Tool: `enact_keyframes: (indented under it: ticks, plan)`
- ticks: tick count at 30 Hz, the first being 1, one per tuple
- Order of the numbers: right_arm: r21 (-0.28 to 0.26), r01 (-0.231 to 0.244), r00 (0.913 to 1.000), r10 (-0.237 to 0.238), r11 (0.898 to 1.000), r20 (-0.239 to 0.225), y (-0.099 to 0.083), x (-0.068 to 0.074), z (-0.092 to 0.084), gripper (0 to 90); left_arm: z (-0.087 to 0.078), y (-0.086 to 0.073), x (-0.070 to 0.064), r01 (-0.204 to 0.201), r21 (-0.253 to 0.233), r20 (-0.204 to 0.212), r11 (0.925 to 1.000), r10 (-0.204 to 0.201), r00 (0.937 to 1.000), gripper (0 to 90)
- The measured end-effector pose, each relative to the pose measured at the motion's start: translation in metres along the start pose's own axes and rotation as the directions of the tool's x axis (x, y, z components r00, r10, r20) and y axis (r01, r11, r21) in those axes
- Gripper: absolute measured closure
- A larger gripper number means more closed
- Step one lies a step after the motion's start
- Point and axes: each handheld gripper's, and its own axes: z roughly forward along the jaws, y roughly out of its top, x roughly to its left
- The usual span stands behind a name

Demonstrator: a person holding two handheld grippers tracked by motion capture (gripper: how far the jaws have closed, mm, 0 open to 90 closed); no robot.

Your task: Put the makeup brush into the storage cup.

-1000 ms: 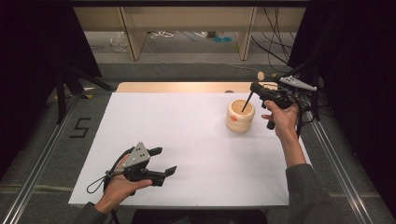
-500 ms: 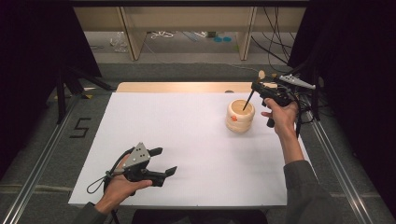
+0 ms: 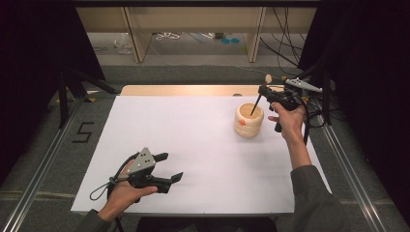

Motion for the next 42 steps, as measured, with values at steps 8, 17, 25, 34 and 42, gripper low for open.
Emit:
enact_keyframes:
  ticks: [8, 17, 25, 34, 42]
  plan:
    - [0.029, 0.009, 0.9998, -0.010, 1.000, 0.016, -0.005, -0.001, 0.004, 83.4, 0.000, 0.000, 0.000, -0.001, -0.009, 0.006, 1.0000, 0.002, 1.0000, 16.5]
    - [0.036, 0.014, 0.9997, -0.015, 0.999, 0.021, -0.015, -0.003, 0.009, 83.3, -0.001, 0.001, 0.001, -0.001, -0.005, -0.002, 1.0000, 0.001, 1.0000, 16.5]
    - [0.080, 0.025, 0.9990, -0.028, 0.996, 0.034, -0.018, 0.000, 0.013, 83.0, -0.001, 0.001, 0.000, -0.005, -0.005, -0.001, 1.0000, 0.005, 1.0000, 16.5]
    - [0.093, 0.023, 0.9990, -0.026, 0.995, 0.036, -0.020, 0.000, 0.014, 82.3, -0.002, 0.002, 0.000, 0.000, -0.010, -0.006, 1.0000, 0.000, 1.0000, 16.5]
    - [0.126, 0.006, 0.9953, -0.018, 0.992, 0.095, -0.022, 0.003, 0.016, 52.9, -0.002, 0.002, 0.001, -0.001, -0.009, -0.005, 1.0000, 0.001, 1.0000, 16.5]
